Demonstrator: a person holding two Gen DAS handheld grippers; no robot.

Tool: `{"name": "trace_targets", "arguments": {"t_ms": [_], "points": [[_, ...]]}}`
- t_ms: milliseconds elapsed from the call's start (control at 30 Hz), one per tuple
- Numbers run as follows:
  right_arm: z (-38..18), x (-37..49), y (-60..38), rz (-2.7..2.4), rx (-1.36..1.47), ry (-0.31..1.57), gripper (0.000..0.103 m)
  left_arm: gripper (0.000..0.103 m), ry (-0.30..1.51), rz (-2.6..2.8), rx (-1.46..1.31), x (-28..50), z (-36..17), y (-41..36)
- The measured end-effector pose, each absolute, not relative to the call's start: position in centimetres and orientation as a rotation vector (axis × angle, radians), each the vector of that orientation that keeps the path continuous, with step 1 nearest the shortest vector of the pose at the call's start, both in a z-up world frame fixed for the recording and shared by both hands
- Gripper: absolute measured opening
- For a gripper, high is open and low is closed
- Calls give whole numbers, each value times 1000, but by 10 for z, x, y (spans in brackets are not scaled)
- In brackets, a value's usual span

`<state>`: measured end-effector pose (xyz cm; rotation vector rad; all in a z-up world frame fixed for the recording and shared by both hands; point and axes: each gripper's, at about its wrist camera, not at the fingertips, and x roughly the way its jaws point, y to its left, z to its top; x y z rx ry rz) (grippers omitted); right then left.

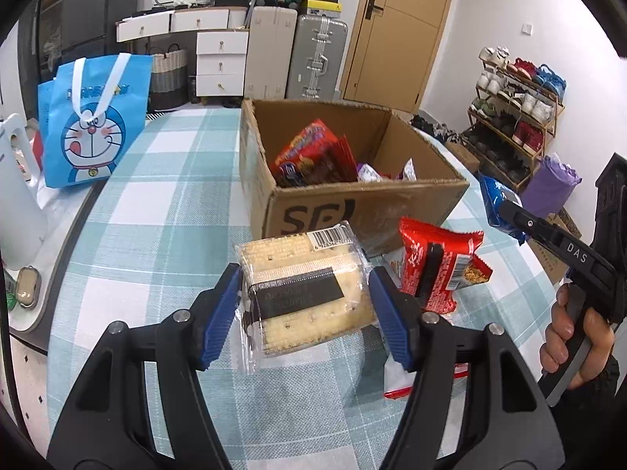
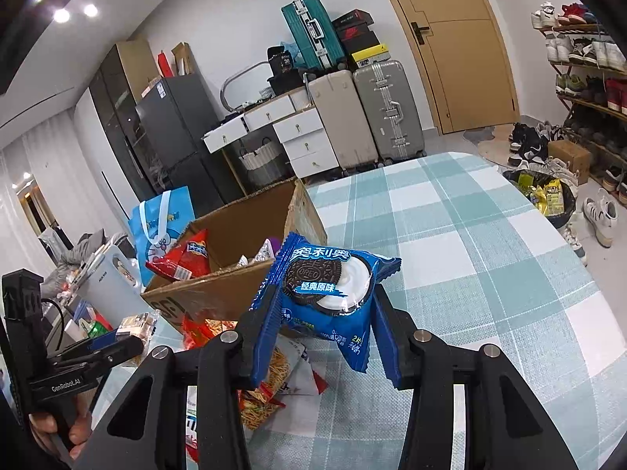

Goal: Organize snacks
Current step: 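Close the left gripper on the clear biscuit pack while the right gripper holds the Oreo pack, then carry both packs over the box and open both grippers to drop them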

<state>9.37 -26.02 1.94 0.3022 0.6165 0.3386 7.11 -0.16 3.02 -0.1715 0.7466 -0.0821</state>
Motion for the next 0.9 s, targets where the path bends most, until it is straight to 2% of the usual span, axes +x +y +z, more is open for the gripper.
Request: {"name": "trace_targets", "arguments": {"t_ms": [467, 900], "points": [[38, 91, -240, 393, 282, 590, 45, 63, 662, -72, -169, 64, 76, 9], [55, 104, -212, 432, 227, 584, 45, 63, 618, -80, -166, 97, 100, 3]]}}
